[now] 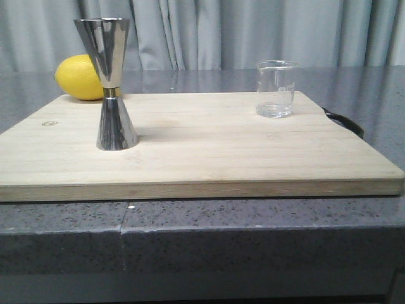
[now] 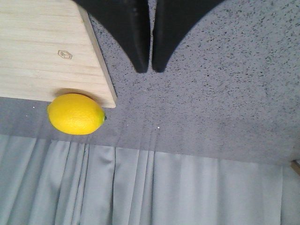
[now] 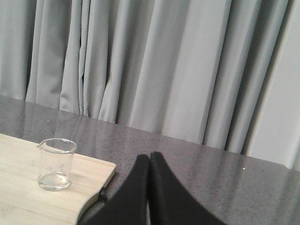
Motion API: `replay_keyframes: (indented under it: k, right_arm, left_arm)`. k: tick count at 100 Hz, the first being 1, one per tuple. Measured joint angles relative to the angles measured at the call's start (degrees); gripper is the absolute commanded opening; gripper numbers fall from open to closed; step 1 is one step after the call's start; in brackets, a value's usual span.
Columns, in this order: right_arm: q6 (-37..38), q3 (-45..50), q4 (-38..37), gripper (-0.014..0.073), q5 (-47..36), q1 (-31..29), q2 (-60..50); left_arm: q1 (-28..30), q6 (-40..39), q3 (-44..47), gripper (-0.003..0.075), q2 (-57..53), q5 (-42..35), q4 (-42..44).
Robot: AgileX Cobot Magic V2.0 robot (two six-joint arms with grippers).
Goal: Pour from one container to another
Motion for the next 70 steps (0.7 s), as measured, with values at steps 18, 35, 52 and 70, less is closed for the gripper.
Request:
replay_keyframes:
  k: [18, 35, 52, 70]
  right_arm:
    - [0.0, 0.0, 0.0, -0.0075, -0.1, 0.0, 0.0]
    - [0.0, 0.0, 0.0, -0.0075, -0.1, 0.0, 0.0]
    - [0.0, 0.0, 0.0, -0.0075, -0.1, 0.0, 0.0]
    - [0.0, 0.0, 0.0, -0.0075, -0.1, 0.0, 0.0]
  left_arm:
    - [0.3, -0.1, 0.0, -0.0019, -2.2, 0.0, 0.1]
    - [1.5, -0.3, 0.4, -0.0019, -11.9, 4.2, 2.5]
    - [1.7, -0.1, 3.6, -0.0019, -17.8, 9.2, 7.8]
    - [1.7, -0.1, 5.0, -0.0019, -21.3, 12.1, 8.2]
